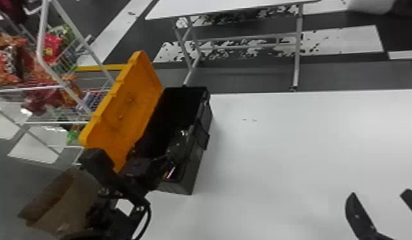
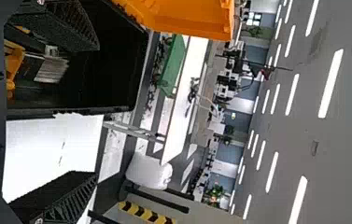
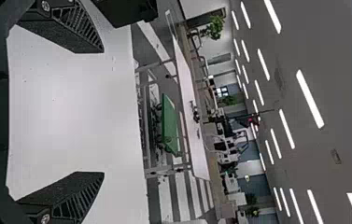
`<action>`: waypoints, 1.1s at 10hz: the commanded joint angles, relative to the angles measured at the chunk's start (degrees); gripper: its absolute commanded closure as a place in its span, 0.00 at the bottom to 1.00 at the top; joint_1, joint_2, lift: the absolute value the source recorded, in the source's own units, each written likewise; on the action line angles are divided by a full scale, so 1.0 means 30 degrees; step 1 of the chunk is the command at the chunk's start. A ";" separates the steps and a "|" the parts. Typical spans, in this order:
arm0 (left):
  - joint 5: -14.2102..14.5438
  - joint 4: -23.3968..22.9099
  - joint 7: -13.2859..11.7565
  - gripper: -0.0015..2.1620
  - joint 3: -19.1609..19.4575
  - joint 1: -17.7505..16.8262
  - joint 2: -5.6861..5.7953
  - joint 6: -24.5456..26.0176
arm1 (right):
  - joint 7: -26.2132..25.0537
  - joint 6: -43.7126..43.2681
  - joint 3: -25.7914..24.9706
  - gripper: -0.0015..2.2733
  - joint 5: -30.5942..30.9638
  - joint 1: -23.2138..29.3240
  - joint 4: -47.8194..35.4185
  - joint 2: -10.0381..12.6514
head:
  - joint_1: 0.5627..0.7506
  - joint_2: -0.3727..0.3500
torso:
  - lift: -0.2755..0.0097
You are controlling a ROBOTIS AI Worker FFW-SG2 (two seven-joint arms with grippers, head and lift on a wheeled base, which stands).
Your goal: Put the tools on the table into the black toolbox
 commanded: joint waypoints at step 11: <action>-0.2557 0.2167 0.3661 0.02 -0.4850 0.4146 0.0908 -1.1054 | -0.1065 1.1550 -0.4813 0.05 -0.1240 -0.2543 -0.2802 0.0017 | 0.70 0.61 | 0.70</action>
